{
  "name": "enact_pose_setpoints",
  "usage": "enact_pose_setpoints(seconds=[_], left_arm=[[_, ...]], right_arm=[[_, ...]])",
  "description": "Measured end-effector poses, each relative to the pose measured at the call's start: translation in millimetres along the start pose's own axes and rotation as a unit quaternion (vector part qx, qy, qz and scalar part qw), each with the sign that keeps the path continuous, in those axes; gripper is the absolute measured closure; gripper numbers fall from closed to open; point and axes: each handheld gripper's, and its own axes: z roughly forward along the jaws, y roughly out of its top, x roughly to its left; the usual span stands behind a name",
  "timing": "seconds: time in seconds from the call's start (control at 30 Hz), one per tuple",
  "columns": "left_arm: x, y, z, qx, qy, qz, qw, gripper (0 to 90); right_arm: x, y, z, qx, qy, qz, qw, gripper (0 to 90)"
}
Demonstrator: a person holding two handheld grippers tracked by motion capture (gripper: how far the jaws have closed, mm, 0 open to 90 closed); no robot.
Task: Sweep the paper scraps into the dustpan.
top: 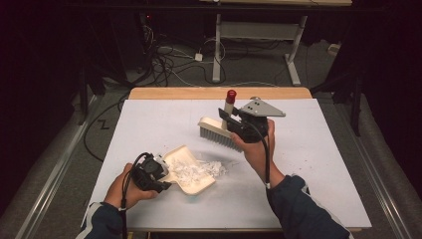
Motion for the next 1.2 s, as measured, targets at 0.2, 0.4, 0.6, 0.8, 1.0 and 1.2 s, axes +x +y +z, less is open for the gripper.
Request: enact_pose_setpoints(seconds=[0.2,0.4,0.6,0.8,1.0,1.2], left_arm=[[-4.9,-3.7,-2.4,0.016,-0.003,0.014,0.9998,62.8],[-11.2,-2.3,-0.2,0.029,0.0,0.023,0.9993,62.8],[-14.7,-1.8,0.4,0.036,0.0,0.026,0.999,62.8],[-16.7,-1.1,1.3,0.038,0.001,0.025,0.999,62.8],[-20.3,5.0,4.3,0.036,0.001,0.024,0.9991,62.7],[-21.9,15.0,9.2,0.03,0.001,0.016,0.9994,62.7]], right_arm=[[-21.0,-13.9,-16.0,0.016,-0.052,-0.005,0.9985,70.7],[-35.8,-27.9,-19.6,0.032,-0.086,-0.011,0.9957,70.6],[-28.7,-43.7,-15.0,0.053,-0.078,-0.014,0.9955,70.6],[4.6,-46.9,-18.8,0.064,-0.048,-0.026,0.9965,69.9],[37.3,-49.6,-22.1,0.067,-0.027,-0.04,0.9966,69.6],[68.2,-48.7,-18.5,0.045,0.01,0.003,0.999,69.6]])
